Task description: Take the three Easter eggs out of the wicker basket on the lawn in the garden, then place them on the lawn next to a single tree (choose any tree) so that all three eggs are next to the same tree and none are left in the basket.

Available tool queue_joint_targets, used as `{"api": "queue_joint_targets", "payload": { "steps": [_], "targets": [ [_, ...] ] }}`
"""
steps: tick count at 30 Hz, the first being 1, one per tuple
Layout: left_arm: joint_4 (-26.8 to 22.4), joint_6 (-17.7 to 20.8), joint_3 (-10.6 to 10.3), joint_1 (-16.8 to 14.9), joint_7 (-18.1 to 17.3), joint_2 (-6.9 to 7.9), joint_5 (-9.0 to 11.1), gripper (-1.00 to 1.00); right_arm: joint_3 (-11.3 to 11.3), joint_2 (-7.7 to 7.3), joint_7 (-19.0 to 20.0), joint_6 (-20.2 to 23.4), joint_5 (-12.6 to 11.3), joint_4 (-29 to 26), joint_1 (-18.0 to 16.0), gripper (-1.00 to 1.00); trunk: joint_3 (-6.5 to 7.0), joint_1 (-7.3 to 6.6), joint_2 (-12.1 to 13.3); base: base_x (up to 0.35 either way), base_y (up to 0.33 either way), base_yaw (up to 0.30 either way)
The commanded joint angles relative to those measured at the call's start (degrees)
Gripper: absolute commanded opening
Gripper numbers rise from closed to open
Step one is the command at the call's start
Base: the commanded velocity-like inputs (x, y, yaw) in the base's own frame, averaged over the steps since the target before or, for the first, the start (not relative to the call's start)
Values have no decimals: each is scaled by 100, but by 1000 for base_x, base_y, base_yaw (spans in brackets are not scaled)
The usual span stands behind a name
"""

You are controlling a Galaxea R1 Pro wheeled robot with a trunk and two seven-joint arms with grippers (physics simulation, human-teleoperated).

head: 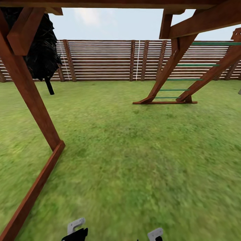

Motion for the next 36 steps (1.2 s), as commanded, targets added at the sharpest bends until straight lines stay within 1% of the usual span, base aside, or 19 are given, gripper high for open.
{"api": "queue_joint_targets", "payload": {
  "steps": [1,8,16,25,36],
  "targets": [
    [-14,31,-10,2,29,1,38,100,23,-1,-4,-15,2,-1,-3,100,-5,3,-2,336,0,0],
    [-14,31,-10,1,29,3,38,100,48,10,-4,4,37,-17,-3,100,-5,3,-2,336,0,0],
    [-14,31,-10,1,30,-1,38,100,43,-22,-4,-32,14,24,-3,100,-5,3,-2,336,0,0],
    [-14,31,-10,1,32,-6,38,100,44,-26,-4,-32,27,44,-3,100,-5,3,-2,336,0,0],
    [-14,31,-10,2,30,-6,38,100,49,-6,22,-18,71,44,-3,100,-5,3,-2,336,0,0]
  ]
}}
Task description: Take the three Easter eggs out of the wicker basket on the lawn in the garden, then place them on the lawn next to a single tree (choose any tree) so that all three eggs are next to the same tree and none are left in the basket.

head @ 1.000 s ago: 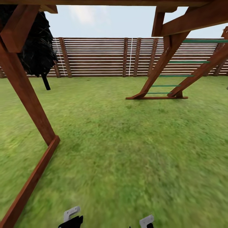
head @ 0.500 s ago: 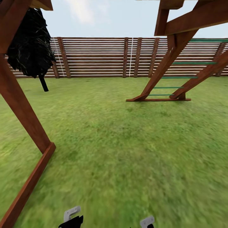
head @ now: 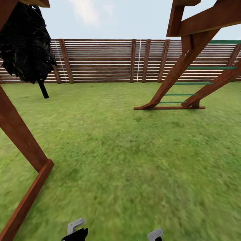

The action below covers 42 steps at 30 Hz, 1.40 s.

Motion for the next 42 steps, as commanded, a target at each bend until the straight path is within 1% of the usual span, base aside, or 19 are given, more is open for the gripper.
{"api": "queue_joint_targets", "payload": {
  "steps": [1,4,8,13,32,42],
  "targets": [
    [-14,31,-10,2,29,0,38,100,22,4,4,-13,-3,4,-3,100,-5,3,-2,336,0,0],
    [-14,31,-10,1,29,4,38,100,23,0,4,-20,-1,4,-3,100,-5,3,-2,336,0,0],
    [-14,31,-10,1,30,6,38,100,24,-7,0,-28,-60,8,-3,100,-5,3,-2,336,0,0],
    [-14,31,-10,0,29,2,38,100,24,12,-5,-27,-48,20,-3,100,-5,3,-2,336,0,0],
    [-14,31,-10,2,30,0,38,100,19,-23,-3,11,-60,42,-3,100,-5,3,-2,336,0,0],
    [-14,31,-10,-1,33,0,38,100,23,6,-1,15,-51,50,3,100,-5,3,-2,336,0,0]
  ]
}}
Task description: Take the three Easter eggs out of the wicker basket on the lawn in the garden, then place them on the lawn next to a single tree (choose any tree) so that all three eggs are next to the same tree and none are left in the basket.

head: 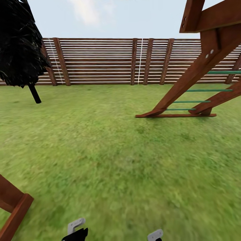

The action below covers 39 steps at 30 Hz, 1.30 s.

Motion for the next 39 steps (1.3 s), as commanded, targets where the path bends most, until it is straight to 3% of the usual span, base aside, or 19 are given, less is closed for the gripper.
{"api": "queue_joint_targets", "payload": {
  "steps": [1,39],
  "targets": [
    [-14,31,-10,1,30,0,38,100,21,-2,-1,-15,-7,5,-2,100,-5,3,-2,336,0,0],
    [-14,31,-10,5,31,0,38,100,13,-47,-36,-6,-15,98,0,100,-5,3,-2,336,0,0]
  ]
}}
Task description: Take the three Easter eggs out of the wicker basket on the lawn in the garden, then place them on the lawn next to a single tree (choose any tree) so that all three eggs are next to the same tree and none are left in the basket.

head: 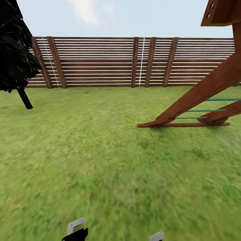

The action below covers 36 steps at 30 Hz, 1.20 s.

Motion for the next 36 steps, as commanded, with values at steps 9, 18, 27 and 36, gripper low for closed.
{"api": "queue_joint_targets", "payload": {
  "steps": [9,18,27,36],
  "targets": [
    [-14,31,-10,0,33,0,38,100,22,25,4,-15,-3,4,-3,100,-5,3,-2,336,0,0],
    [-14,31,-10,-2,32,0,38,100,22,37,16,-15,5,4,-3,100,-5,3,-2,336,0,0],
    [-12,31,-10,-1,31,6,38,100,23,34,22,-15,6,4,-3,100,-5,3,-2,336,0,0],
    [-11,31,-10,1,33,6,38,100,20,18,5,-15,2,-3,-3,100,-5,3,-2,336,0,0]
  ]
}}
